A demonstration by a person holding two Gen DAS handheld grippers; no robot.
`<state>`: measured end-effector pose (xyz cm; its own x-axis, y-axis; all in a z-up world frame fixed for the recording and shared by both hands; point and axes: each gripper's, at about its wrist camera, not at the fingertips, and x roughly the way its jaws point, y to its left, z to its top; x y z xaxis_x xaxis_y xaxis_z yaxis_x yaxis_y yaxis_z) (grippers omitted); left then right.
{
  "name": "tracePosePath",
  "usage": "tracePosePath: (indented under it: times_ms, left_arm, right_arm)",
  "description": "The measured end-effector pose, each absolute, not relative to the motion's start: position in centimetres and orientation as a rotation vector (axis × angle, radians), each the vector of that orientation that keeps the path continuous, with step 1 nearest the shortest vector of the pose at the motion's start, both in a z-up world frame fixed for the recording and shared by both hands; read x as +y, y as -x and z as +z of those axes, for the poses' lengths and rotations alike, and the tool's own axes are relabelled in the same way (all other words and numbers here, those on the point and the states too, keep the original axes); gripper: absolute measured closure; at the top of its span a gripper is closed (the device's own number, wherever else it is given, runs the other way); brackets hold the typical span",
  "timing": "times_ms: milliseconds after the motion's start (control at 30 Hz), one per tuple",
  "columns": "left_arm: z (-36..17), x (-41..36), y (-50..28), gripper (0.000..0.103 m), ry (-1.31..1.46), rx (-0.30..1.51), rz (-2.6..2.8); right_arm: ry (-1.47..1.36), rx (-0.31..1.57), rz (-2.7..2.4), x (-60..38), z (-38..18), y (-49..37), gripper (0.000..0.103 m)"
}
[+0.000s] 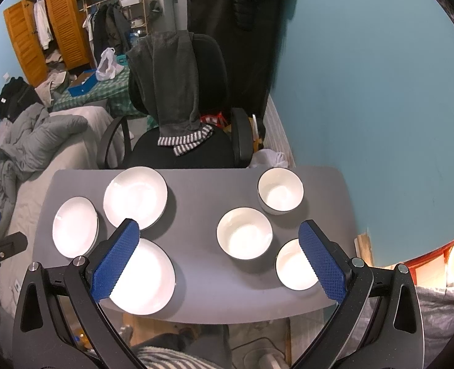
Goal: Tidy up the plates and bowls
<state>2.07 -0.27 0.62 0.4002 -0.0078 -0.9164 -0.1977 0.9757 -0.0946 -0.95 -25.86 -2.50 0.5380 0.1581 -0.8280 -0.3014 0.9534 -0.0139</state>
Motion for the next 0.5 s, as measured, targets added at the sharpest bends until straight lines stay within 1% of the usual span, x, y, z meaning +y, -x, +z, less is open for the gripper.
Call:
tracePosePath:
  times_ms: [500]
  left_arm:
    - [0.69, -0.13, -2.36, 0.000, 0.201, 1.153, 0.123]
  right_arm:
    - [0.163, 0.969, 0.282, -25.59, -2.18, 0.82, 0.001]
